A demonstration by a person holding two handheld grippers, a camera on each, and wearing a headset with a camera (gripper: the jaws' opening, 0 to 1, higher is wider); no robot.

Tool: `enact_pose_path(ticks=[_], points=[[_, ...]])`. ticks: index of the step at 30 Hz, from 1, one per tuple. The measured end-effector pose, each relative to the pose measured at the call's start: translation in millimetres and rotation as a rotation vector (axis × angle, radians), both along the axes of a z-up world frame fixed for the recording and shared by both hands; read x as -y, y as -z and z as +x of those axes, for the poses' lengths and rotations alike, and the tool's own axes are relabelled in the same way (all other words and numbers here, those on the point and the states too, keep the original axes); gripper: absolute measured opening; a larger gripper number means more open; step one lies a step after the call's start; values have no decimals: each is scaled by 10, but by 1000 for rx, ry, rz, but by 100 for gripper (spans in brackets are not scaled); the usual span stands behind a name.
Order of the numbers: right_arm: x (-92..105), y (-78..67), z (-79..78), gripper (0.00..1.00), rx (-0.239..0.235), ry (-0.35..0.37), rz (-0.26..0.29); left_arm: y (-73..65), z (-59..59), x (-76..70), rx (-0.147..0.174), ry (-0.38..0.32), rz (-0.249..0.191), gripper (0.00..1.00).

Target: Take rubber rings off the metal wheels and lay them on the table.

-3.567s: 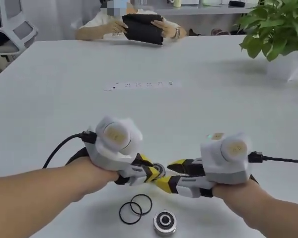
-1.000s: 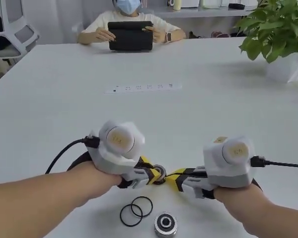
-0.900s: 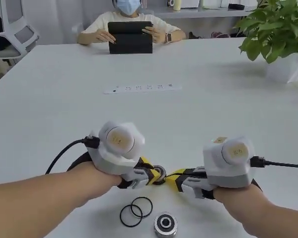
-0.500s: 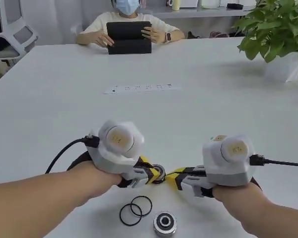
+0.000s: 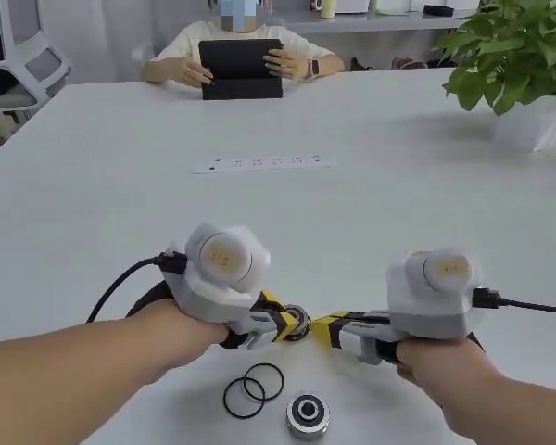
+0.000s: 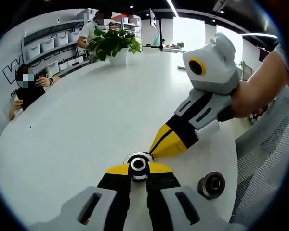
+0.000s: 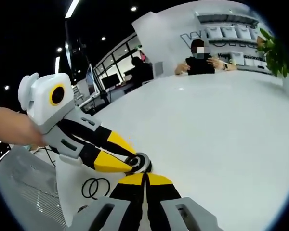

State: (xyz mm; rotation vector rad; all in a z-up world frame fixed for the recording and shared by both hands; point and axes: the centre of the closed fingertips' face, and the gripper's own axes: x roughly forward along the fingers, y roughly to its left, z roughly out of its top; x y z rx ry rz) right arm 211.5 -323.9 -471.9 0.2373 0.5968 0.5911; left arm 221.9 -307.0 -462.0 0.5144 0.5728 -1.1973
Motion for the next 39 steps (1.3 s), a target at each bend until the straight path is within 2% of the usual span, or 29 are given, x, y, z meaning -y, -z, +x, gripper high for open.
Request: enact_pose_path(ticks=[13,27,39], points=[[-3,-42,44,0,-9,33,46,0,0,-1,2,-11,1,6],[-27,-75,48,0,2,25,38,3,5,5,6,-16,5,6],[-118,-127,40,0,15,-18,35,4,-1,6,13,-15,9,6]])
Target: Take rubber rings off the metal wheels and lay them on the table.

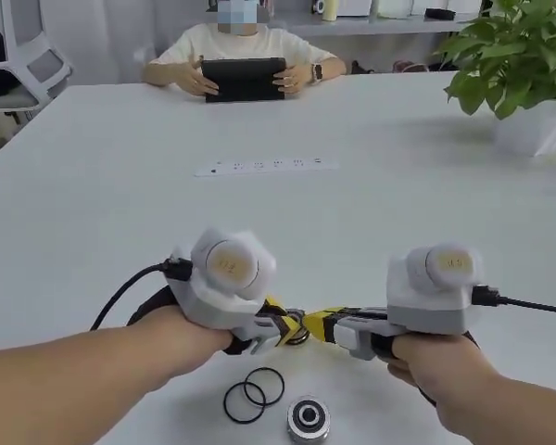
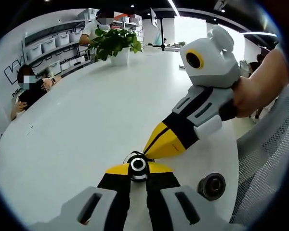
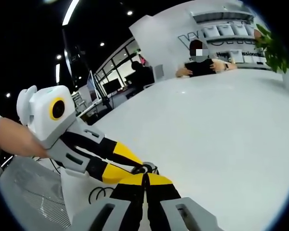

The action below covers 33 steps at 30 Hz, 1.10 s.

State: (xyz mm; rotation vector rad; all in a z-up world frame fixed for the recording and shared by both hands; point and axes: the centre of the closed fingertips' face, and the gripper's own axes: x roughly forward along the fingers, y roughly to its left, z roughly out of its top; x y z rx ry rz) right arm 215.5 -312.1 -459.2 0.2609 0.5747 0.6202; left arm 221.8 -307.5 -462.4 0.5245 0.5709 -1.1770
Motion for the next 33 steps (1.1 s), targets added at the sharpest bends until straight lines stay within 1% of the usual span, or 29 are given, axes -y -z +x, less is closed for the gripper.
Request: enact_pose_path(ticks=[12,22,31,33], points=[[-39,-40,-2,0,13,-18,21,3,0,4,1,6,0,6],[-56,-82,-40,0,9,-30,74,-1,-3,7,1,10,-2,6],[-71,-143,-104,0,8,-52,109,1,1,8,1,10,-4,6],[-64,-142,-113,0,8,-52,109,1,2,9,3,9,-5,6]])
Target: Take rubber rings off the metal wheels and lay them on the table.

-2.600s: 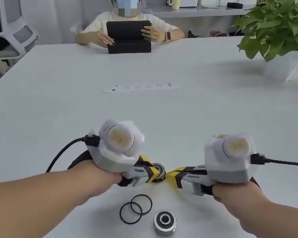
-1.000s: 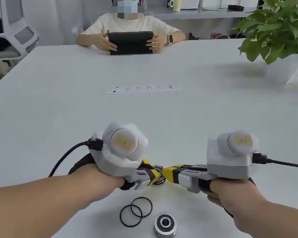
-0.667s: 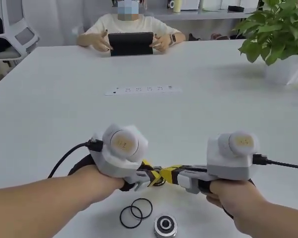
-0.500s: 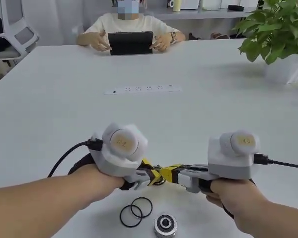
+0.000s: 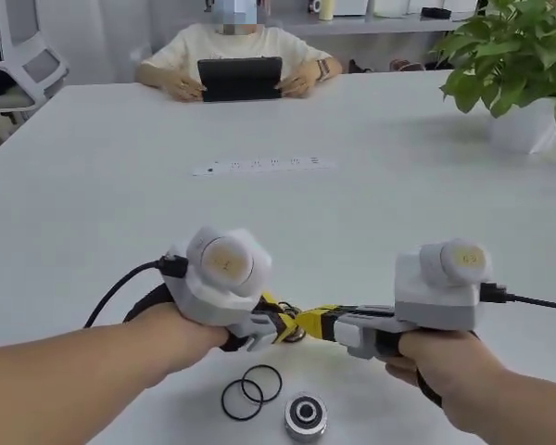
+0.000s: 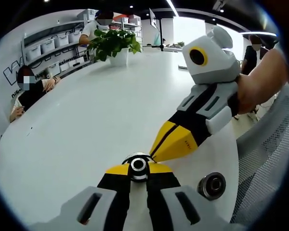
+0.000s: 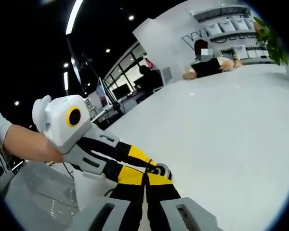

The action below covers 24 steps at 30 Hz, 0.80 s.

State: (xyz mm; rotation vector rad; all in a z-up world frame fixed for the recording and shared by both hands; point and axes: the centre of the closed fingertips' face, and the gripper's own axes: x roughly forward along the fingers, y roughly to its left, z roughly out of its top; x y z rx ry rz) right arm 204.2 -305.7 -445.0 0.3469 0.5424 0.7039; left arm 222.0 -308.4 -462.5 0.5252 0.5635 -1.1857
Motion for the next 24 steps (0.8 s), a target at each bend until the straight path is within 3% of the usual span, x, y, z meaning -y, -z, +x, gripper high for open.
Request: enact_pose_path(ticks=[7,15,21,24], points=[[81,86,33,0,-17,30,-32,-13,-7,10,35,18,10,7],[79,81,49,0,-21,38,-32,-32,-26,-15,22,32,10,6],[61,54,55,0,-21,37,-23,-135,-103,1,-1,44,-27,9],[49,20,52,0,-18,33,-17,-174,-129,-2,2,56,-36,10]])
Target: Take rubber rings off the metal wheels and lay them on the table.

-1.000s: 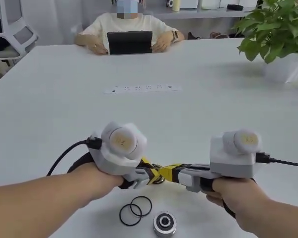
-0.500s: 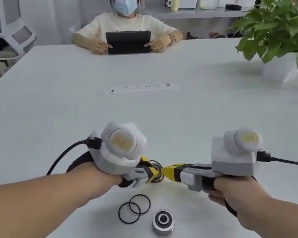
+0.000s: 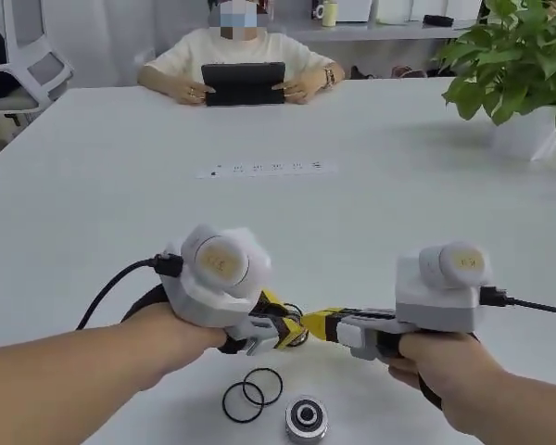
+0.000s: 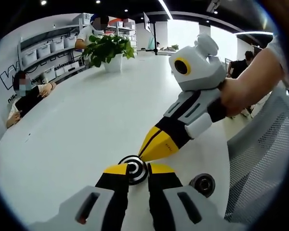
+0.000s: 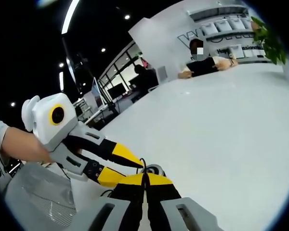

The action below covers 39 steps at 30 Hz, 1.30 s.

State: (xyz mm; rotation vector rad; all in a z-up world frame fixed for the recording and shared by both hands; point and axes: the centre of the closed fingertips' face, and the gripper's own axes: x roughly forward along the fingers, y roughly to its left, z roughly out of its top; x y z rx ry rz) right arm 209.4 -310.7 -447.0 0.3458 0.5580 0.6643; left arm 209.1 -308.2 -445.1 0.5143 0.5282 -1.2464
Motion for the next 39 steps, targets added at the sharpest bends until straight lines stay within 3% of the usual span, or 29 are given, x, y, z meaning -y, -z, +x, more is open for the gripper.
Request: enact_pose_path(ticks=[15,22,31,39], points=[[-67,-129,-21,0,12,-23,32,-332,-135,-131,-23,6,-84,26],[-96,-196,-27,0,20,-33,45,-448,-195,-203,-19,12,-111,33],[-171,-252,-77,0,14,-51,67,-521,-259,-327,-27,7,-129,40],[-194,-245,-110,0,-10,-56,86,-499,-300,-477,-20,3,-118,45]])
